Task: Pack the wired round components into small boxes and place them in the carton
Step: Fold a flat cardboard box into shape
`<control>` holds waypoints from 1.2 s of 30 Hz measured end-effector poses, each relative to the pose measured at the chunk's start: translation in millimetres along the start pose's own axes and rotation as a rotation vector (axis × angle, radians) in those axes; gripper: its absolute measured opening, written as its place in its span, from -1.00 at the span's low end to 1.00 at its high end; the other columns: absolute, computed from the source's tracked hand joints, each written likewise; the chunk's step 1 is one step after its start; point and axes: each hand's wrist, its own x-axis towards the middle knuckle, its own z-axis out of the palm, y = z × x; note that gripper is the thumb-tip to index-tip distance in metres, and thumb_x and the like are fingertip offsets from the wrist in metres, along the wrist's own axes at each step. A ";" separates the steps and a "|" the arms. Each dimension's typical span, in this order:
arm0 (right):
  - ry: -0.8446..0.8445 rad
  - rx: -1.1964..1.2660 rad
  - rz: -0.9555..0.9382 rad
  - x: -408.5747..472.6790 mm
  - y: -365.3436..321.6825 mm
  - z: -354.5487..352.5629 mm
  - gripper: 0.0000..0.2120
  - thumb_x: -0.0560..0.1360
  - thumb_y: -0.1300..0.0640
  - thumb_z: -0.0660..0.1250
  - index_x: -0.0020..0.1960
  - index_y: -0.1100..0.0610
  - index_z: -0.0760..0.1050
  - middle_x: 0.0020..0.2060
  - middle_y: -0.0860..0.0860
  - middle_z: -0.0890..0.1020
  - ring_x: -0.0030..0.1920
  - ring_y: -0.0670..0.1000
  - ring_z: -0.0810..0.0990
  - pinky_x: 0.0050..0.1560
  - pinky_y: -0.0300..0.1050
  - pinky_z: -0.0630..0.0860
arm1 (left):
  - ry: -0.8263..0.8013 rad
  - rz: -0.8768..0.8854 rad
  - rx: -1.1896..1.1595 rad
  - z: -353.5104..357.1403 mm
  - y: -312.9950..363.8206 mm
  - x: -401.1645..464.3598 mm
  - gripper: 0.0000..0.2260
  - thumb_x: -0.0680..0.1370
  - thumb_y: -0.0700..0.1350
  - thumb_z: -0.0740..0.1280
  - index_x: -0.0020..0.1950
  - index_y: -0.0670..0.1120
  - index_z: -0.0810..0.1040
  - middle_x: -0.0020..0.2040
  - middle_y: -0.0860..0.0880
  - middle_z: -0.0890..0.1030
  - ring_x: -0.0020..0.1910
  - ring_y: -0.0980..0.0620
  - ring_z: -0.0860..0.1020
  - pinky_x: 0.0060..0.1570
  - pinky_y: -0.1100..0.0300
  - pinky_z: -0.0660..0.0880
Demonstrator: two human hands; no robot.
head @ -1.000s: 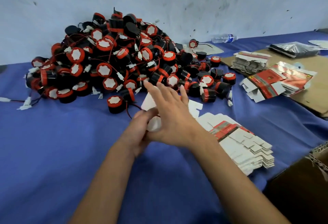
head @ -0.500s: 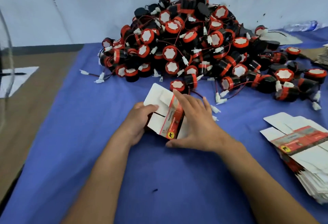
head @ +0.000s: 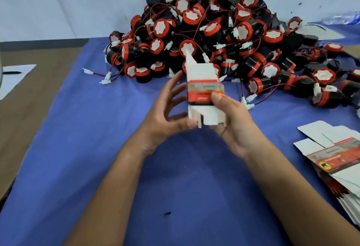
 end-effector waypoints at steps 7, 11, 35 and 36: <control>-0.177 0.286 0.261 -7.6 -3.3 2.9 -0.61 0.56 -0.10 0.36 0.25 0.10 0.67 0.19 0.19 0.68 0.18 0.23 0.68 0.09 0.22 0.63 | -0.118 0.101 0.262 0.6 7.1 -7.9 0.34 0.25 0.13 0.71 0.67 0.23 -0.27 0.66 0.34 -0.07 0.64 0.29 0.00 0.53 0.02 0.33; -0.232 0.250 0.365 -11.0 -1.1 7.8 -0.52 0.50 -0.13 0.40 0.32 0.12 0.63 0.18 0.17 0.67 0.07 0.18 0.65 0.16 0.22 0.58 | -0.002 0.212 0.337 5.3 6.7 -6.4 0.33 0.26 0.04 0.72 0.69 0.16 -0.22 0.67 0.28 0.03 0.65 0.08 0.16 0.49 -0.01 0.42; -0.018 -0.372 -0.238 -2.0 9.7 20.8 -0.87 0.53 -0.14 0.43 0.07 -0.25 0.55 -0.18 -0.15 0.65 -0.23 -0.19 0.61 -0.33 -0.34 0.44 | -0.001 -0.125 -0.851 36.8 10.1 -2.3 -0.26 0.39 -0.05 0.59 0.53 -0.02 0.41 0.34 -0.11 0.57 0.35 -0.20 0.51 0.14 0.02 0.61; 0.026 -0.407 -0.255 -1.0 8.9 20.0 -0.84 0.51 -0.16 0.45 0.04 -0.19 0.54 -0.16 -0.08 0.66 -0.21 -0.14 0.63 -0.31 -0.30 0.47 | -0.045 -0.111 -0.835 33.8 12.6 -3.0 -0.24 0.38 0.09 0.61 0.52 -0.04 0.43 0.36 -0.12 0.54 0.37 -0.19 0.50 0.16 0.04 0.59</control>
